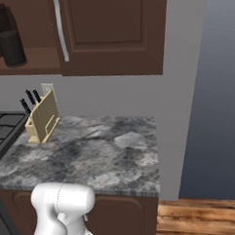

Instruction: Pick the jar and jar from the dining table and place them in the open cabinet. Close the cabinet after placing the objects.

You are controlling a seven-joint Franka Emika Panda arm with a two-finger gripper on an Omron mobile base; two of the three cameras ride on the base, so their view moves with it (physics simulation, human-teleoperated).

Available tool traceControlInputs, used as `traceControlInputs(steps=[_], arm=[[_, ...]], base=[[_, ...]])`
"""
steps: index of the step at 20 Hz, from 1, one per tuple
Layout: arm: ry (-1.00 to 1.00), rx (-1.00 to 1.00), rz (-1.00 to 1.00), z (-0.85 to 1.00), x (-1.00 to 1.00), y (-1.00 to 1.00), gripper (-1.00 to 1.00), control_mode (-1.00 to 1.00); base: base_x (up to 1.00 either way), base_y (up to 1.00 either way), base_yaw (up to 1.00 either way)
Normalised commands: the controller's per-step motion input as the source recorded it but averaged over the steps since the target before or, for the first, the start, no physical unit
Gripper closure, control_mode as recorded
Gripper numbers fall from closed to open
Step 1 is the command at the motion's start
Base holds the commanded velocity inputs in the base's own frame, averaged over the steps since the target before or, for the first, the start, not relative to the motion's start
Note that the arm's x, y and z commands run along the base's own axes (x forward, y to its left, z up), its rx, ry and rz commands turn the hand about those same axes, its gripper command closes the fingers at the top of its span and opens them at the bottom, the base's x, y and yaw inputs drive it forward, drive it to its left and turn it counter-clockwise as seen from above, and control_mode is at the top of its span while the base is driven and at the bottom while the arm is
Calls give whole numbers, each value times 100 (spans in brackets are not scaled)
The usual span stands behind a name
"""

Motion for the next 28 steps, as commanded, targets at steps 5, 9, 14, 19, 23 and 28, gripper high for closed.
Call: traceControlInputs(steps=[5, 9, 14, 19, 23, 28], arm=[[0, 5, 1, -3, 10, 25, -100, -100], [0, 1, 1, 0, 14, 37, -100, -100], [-1, 2, 2, 0, 3, 33, -100, -100], [-6, 6, 1, 0, 8, 30, -100, -100], [-18, 4, 2, 0, 9, 29, -100, -100], [-26, 0, 0, 4, 9, 31, -100, -100]], base=[[0, 0, 0], [0, 0, 0], [0, 0, 0], [0, 0, 0], [0, 0, 0], [0, 0, 0]])
